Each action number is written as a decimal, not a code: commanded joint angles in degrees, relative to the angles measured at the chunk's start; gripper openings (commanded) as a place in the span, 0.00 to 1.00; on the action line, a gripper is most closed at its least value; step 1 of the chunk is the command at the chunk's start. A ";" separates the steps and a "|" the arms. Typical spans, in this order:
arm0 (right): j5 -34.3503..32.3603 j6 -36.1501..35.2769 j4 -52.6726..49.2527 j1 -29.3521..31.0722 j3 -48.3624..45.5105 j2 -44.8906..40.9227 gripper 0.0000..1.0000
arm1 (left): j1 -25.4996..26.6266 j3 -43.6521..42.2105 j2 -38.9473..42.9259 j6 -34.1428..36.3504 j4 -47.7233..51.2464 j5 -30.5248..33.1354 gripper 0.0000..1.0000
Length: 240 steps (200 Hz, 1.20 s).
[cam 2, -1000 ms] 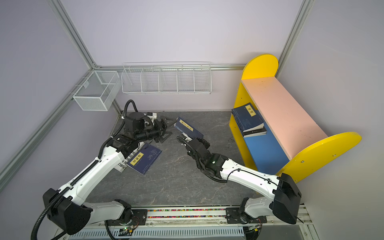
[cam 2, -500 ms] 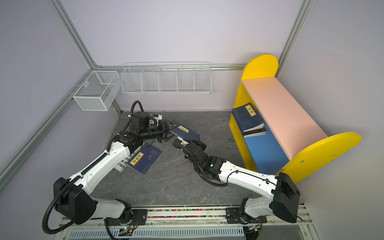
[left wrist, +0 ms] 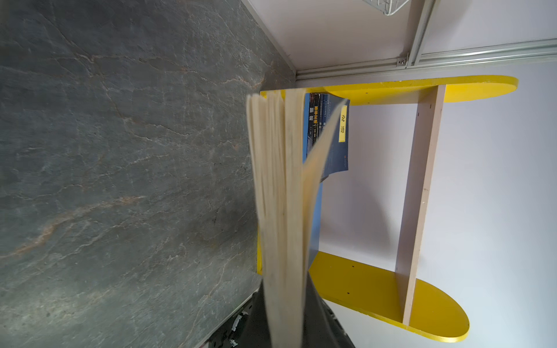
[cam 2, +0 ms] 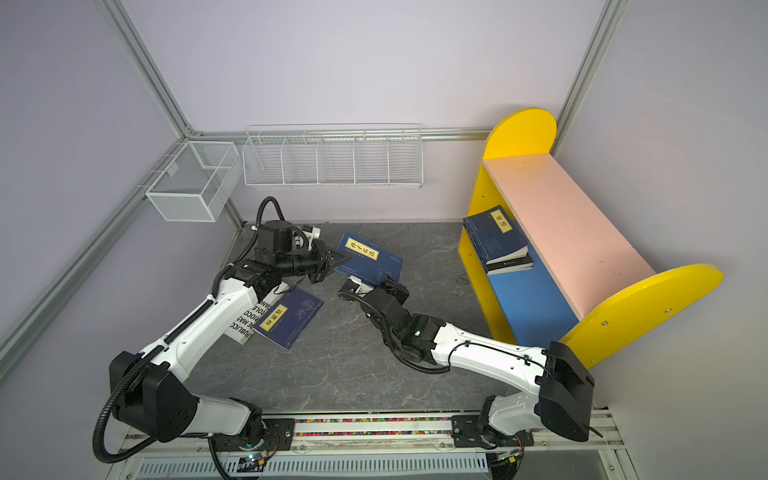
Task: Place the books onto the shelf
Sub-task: 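Carry the book toward the shelf with the right gripper while the left releases, then swing the held book onto the blue shelf beside the standing books with the right gripper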
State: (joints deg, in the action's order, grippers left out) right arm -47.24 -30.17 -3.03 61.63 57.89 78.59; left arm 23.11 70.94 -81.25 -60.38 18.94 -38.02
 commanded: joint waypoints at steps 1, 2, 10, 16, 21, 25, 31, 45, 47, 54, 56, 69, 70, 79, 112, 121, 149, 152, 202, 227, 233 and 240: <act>7.03 11.83 -7.86 -2.56 3.81 -2.35 0.75 | -2.11 1.79 0.07 6.92 -0.01 -0.87 0.00; 7.58 12.39 -8.39 -2.78 4.03 -2.50 0.75 | -2.15 1.86 0.10 7.24 0.02 -0.81 0.00; 12.89 17.86 -11.89 -5.01 4.95 -4.25 0.80 | -2.67 2.27 0.60 9.97 0.10 -0.59 0.00; 18.57 22.19 -14.08 -7.22 5.35 -5.84 0.84 | -2.94 2.91 0.93 12.06 1.16 -0.12 0.00; 23.93 25.59 -15.52 -9.29 5.48 -7.27 0.87 | -2.94 3.56 1.17 14.19 2.23 0.32 0.00; 28.16 28.29 -16.03 -10.96 5.33 -8.41 0.91 | -2.95 4.15 1.38 15.92 3.09 0.32 0.00; 33.81 32.16 -16.22 -13.47 4.78 -9.91 0.96 | -2.94 5.15 1.52 18.45 4.50 0.27 0.00; 47.44 40.10 -16.33 -18.83 4.03 -12.53 1.00 | -2.92 7.37 2.05 23.96 8.28 0.75 0.00; 48.68 41.09 -16.27 -19.51 3.98 -12.79 0.99 | -2.93 7.61 2.17 24.58 8.70 0.71 0.00; 53.30 44.90 -15.74 -21.40 3.58 -13.71 0.96 | -2.98 8.37 2.53 26.62 9.62 0.33 0.00; 54.84 45.77 -15.46 -22.04 3.42 -13.94 0.96 | -3.01 8.48 2.69 27.11 9.82 0.27 0.00; 63.50 53.41 -11.24 -25.43 1.61 -15.13 0.95 | -3.06 8.84 3.56 29.04 9.42 -1.57 0.00; 64.03 54.01 -10.66 -25.64 1.35 -15.22 0.95 | -3.07 8.86 3.60 29.11 9.31 -1.77 0.00; 69.79 60.18 -5.13 -27.81 -0.86 -15.77 0.94 | -3.07 8.92 4.21 29.53 8.06 -3.95 0.00; 81.64 80.04 17.22 -31.52 -9.96 -14.38 0.92 | -3.16 10.14 4.78 28.42 5.04 -9.83 0.00; 82.26 82.13 19.52 -31.55 -10.88 -13.55 0.92 | -3.24 9.75 4.95 26.77 2.61 -11.72 0.00; 82.56 86.06 27.68 -31.52 -14.14 -12.52 0.92 | -3.46 8.31 5.65 20.82 -5.48 -16.50 0.00; 82.77 86.55 28.93 -31.50 -14.41 -12.38 0.92 | -3.51 8.09 5.74 20.05 -6.34 -16.93 0.00; 84.68 97.57 55.44 -31.57 -18.70 -7.85 0.90 | -3.69 6.59 5.77 13.77 -14.11 -21.59 0.00; 84.19 101.23 63.72 -31.74 -19.22 -5.44 0.58 | -3.82 6.19 5.65 12.96 -14.84 -22.42 0.00; 83.95 101.51 64.10 -31.68 -19.22 -5.25 0.51 | -3.90 6.09 5.61 12.92 -15.07 -22.47 0.00; 83.56 101.35 64.28 -31.74 -19.42 -5.36 0.46 | -3.97 6.06 5.64 12.72 -15.16 -22.56 0.00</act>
State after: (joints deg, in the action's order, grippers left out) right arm 36.53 65.89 50.13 30.09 39.70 72.38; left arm 19.40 77.43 -76.75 -45.30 8.10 -57.06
